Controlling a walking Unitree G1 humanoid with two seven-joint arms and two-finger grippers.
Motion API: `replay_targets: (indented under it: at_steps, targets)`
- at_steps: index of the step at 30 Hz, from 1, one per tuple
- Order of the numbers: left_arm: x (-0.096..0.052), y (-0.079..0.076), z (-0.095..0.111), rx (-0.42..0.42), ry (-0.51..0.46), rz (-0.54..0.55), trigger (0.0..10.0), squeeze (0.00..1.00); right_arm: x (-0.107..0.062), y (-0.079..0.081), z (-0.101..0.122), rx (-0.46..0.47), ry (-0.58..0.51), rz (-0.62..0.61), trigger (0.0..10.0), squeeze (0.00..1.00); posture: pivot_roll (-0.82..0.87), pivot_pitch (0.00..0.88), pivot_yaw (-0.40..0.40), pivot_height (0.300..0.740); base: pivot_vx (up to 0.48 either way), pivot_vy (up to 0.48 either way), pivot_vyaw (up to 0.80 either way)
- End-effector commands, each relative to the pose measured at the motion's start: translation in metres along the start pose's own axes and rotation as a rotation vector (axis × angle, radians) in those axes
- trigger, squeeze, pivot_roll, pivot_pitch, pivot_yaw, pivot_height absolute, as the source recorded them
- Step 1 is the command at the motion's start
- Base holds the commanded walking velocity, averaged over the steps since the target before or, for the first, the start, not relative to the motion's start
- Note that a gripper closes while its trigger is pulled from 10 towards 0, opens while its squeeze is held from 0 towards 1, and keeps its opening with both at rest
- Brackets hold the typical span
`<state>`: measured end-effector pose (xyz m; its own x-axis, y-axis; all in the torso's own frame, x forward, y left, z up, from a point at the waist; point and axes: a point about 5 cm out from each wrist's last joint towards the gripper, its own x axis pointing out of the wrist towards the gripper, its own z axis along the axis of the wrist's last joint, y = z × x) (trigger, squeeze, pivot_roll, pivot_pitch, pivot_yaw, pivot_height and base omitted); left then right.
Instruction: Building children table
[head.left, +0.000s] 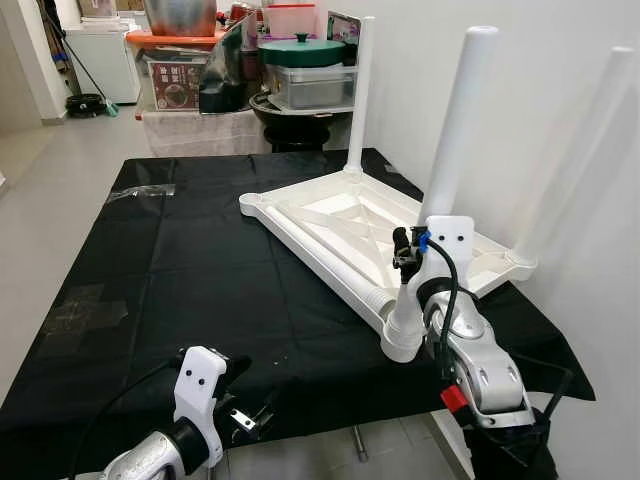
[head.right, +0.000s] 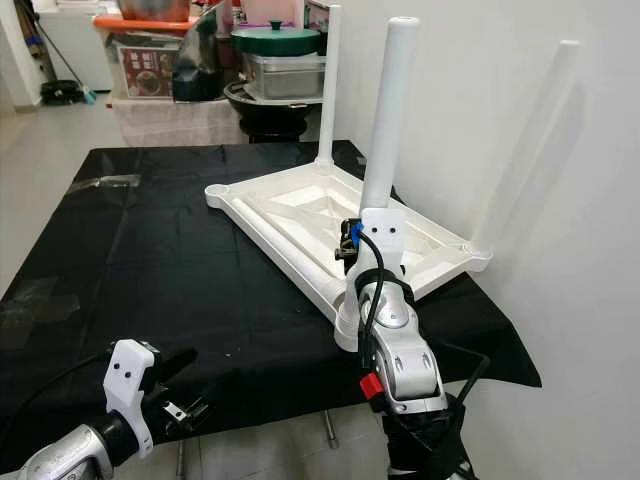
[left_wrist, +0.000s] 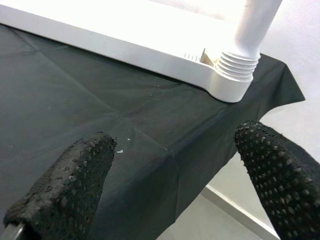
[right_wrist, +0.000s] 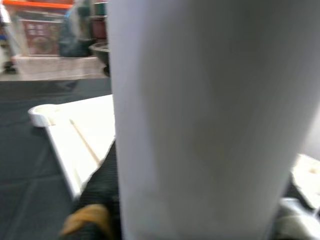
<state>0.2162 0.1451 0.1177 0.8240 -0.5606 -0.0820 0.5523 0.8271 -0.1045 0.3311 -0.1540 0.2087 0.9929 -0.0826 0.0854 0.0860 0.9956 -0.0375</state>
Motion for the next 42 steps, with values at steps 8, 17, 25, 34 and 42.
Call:
replay_targets:
  at_steps: [8, 17, 25, 34, 42]
  targets:
    - [0.002, 0.0, -0.002, 0.009, 0.006, -0.014, 10.0, 0.0, 0.001, -0.011, 0.02, 0.019, -0.087, -0.057, 10.0, 1.0, 0.07, 0.0, -0.043, 0.74, 0.0, 0.0, 0.0]
    - [0.003, 0.0, -0.002, 0.01, 0.006, -0.019, 10.0, 0.0, -0.001, -0.009, 0.031, 0.044, -0.137, -0.027, 10.0, 1.0, 0.06, 0.0, -0.039, 0.74, 0.0, 0.0, 0.0]
    - [0.004, 0.0, -0.002, 0.011, 0.009, -0.029, 10.0, 0.0, -0.004, -0.006, 0.043, 0.062, -0.178, 0.027, 10.0, 1.0, 0.06, 0.0, -0.031, 0.74, 0.0, 0.0, 0.0]
    - [0.004, 0.0, -0.002, 0.01, 0.01, -0.033, 10.0, 0.0, -0.001, -0.006, 0.038, 0.04, -0.132, 0.202, 10.0, 1.0, 0.06, 0.0, -0.031, 0.74, 0.0, 0.0, 0.0]
    - [0.003, -0.001, -0.003, 0.007, 0.011, -0.035, 10.0, 0.0, 0.004, -0.011, 0.035, 0.022, -0.114, 0.28, 10.0, 0.0, 0.06, 0.0, -0.034, 0.74, 0.0, 0.0, 0.0]
